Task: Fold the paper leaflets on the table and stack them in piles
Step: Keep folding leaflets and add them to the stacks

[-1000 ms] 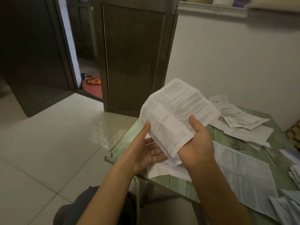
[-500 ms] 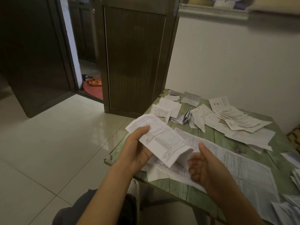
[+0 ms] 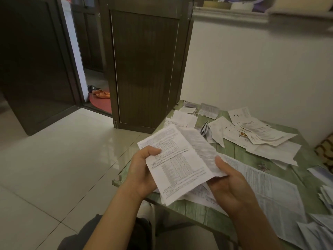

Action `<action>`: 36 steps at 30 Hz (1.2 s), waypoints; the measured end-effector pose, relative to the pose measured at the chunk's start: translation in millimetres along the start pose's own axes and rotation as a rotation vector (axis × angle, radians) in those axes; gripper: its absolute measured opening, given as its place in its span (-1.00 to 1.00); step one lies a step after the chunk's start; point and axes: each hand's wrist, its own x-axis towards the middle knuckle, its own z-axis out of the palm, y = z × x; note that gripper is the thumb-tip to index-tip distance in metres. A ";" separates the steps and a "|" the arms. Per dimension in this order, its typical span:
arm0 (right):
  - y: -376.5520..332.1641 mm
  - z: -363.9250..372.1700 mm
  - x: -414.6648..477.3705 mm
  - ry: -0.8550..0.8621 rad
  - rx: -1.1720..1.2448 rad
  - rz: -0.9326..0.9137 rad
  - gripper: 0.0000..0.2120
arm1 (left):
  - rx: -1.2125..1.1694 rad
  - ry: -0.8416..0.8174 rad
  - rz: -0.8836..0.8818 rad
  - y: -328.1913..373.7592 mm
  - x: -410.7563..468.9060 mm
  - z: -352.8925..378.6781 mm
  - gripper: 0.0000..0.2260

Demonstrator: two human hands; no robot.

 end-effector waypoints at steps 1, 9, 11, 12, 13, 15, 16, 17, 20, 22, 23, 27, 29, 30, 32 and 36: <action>0.0 -1.0 1.2 0.068 -0.068 -0.080 -0.41 | 0.012 0.015 -0.019 0.1 0.4 0.0 -0.62; -3.7 10.8 -14.0 0.260 -0.523 -0.621 -0.76 | -0.005 0.078 -0.128 1.7 1.1 0.1 -0.66; -8.2 14.7 -15.3 0.125 -0.298 -0.451 -0.76 | -0.044 0.071 -0.125 3.2 1.0 0.5 -0.62; -9.4 14.5 -13.3 0.060 -0.155 -0.336 -0.73 | -0.064 0.063 -0.121 4.0 1.1 -1.0 -0.58; -10.2 14.3 -11.6 0.021 -0.056 -0.240 -0.69 | -0.073 0.052 -0.118 4.5 2.1 -2.5 -0.55; -5.9 12.4 -9.5 0.023 -0.048 -0.106 -0.59 | -0.083 0.012 -0.115 4.2 3.8 -5.5 -0.44; -2.5 10.8 -7.5 0.035 -0.106 -0.066 -0.56 | -0.096 -0.022 -0.108 3.4 4.5 -5.6 -0.35; 1.1 8.9 -5.7 0.062 -0.210 -0.061 -0.53 | -0.118 -0.062 -0.098 2.3 4.4 -4.4 -0.27; 7.8 6.3 -4.9 0.253 -0.730 -0.218 -0.40 | -0.149 -0.152 -0.063 -0.1 3.0 -0.5 -0.35; 6.6 12.3 -8.7 0.288 -1.094 -0.414 -0.52 | -0.138 -0.169 -0.061 0.4 1.9 2.2 -0.43; 4.1 17.5 -12.5 0.209 -1.173 -0.437 -0.64 | -0.129 -0.175 -0.066 0.6 2.2 2.8 -0.44; -11.4 35.6 -26.0 -0.275 -1.055 -0.002 -0.66 | -0.004 -0.114 -0.091 -3.1 3.3 4.4 -0.49; -12.8 35.0 -20.3 -0.326 -1.213 -0.051 -0.72 | 0.022 -0.118 -0.098 -4.8 2.1 7.3 -0.54; -10.7 32.1 -15.6 -0.284 -1.296 -0.122 -0.72 | 0.039 -0.115 -0.089 -5.0 1.3 9.4 -0.59; -7.4 30.3 -9.7 -0.184 -1.261 -0.183 -0.77 | 0.077 -0.078 -0.031 -3.2 0.7 12.8 -0.67; -7.5 23.2 -7.2 -0.102 -1.019 -0.214 -0.80 | 0.198 0.132 0.168 -0.4 6.8 6.1 -0.73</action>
